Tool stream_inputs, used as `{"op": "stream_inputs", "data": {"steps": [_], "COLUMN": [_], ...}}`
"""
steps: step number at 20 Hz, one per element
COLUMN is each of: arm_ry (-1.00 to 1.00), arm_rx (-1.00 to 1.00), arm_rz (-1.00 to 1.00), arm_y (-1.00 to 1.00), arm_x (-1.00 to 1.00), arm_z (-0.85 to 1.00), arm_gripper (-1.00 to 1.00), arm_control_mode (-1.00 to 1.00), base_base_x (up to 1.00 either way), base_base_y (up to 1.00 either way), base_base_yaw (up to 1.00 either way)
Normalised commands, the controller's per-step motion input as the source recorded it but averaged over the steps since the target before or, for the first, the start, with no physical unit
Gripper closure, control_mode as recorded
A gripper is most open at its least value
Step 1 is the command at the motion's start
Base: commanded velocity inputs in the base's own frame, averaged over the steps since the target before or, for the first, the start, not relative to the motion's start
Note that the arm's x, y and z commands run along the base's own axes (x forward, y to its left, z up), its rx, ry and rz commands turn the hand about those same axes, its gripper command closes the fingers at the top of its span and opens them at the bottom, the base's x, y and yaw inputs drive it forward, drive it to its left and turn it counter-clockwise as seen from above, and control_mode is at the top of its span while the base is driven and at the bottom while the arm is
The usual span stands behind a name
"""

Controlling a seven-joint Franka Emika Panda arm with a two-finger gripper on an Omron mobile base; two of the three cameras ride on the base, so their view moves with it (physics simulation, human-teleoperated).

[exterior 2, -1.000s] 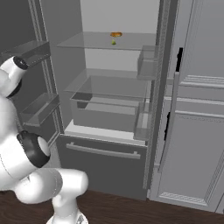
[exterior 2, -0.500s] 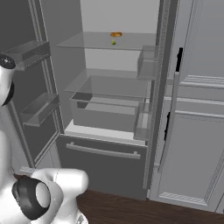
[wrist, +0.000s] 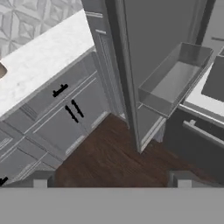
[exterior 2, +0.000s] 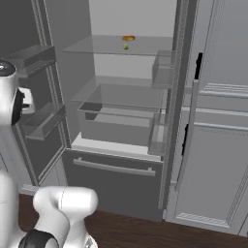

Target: Grab a lemon wedge from the fridge and one ice cube from the ice bowl, and put them in the glass of lemonade.

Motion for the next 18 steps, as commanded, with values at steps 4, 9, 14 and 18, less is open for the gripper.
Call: {"op": "stream_inputs", "data": {"steps": [4,9,14,18], "arm_ry": [0.04,0.12,0.13,-0.02], "arm_rx": [-0.33,-0.05,0.00,0.04], "arm_rz": [-0.36,-0.47,-0.55,-0.35], "arm_y": [-1.00,-1.00,-1.00,-1.00], "arm_x": [-0.24,-0.16,-0.07,-0.61], "arm_z": [0.00,0.00,0.03,-0.09], "arm_gripper": [-1.00,-1.00,-1.00,-1.00], "arm_control_mode": [-1.00,-1.00,-1.00,-1.00], "base_base_x": [0.00,0.00,0.00,0.00], "base_base_y": [0.00,0.00,0.00,0.00], "base_base_yaw": [0.00,0.00,0.00,0.00]}}
